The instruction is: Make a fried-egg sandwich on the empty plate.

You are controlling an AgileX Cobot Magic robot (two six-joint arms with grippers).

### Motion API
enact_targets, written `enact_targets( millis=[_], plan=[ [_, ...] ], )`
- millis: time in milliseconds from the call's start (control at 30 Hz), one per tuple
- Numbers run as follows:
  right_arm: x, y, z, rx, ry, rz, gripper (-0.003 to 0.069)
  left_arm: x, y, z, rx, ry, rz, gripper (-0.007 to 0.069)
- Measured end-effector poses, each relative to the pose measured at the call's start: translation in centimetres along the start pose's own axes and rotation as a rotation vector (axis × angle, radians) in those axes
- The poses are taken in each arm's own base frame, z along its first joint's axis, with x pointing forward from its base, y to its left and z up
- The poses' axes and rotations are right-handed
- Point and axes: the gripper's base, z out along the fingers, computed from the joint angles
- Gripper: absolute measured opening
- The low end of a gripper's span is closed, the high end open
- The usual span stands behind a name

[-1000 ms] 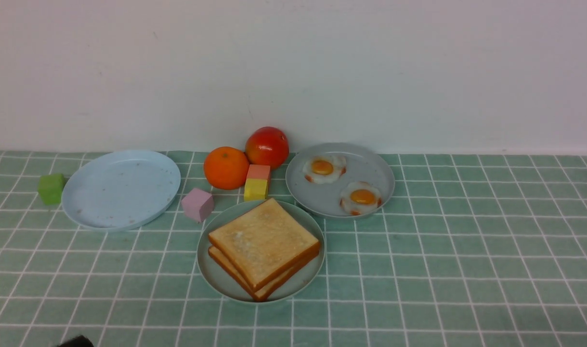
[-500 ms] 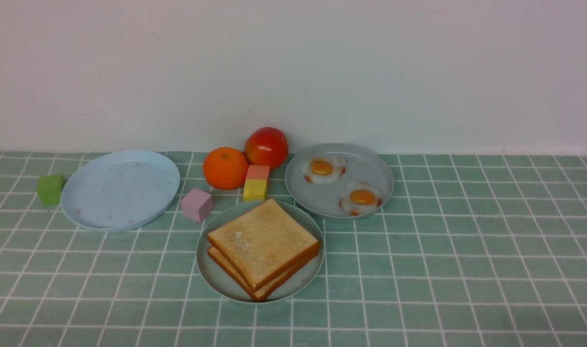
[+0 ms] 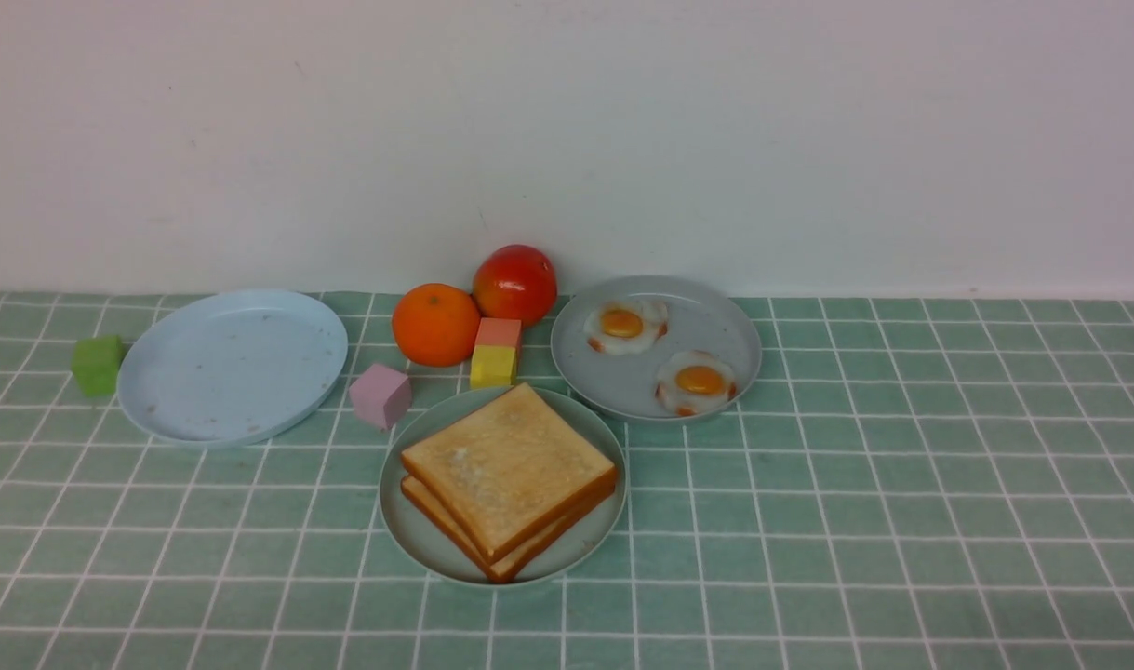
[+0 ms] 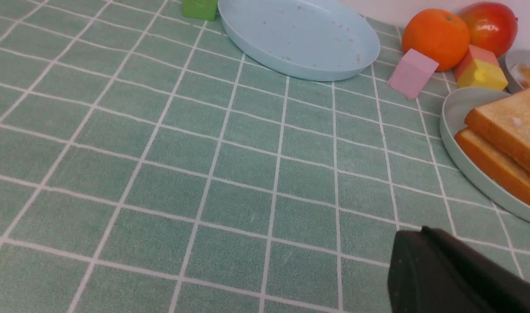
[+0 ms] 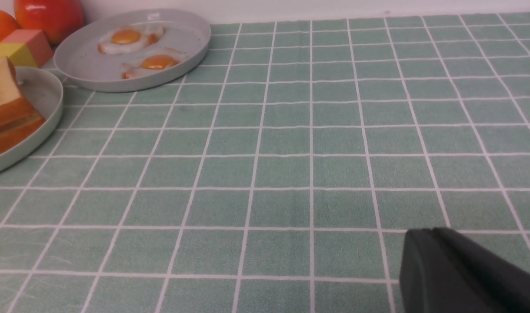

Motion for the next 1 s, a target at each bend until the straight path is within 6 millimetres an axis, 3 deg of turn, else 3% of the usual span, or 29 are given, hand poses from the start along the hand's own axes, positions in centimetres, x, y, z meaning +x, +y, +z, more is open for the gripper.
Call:
enact_targets(
  millis=[1000],
  plan=[
    [0.00,0.00,0.00,0.000,0.000,0.000,0.0061,0.00,0.00,0.00,0.000,0.000,0.000,-0.0013]
  ],
)
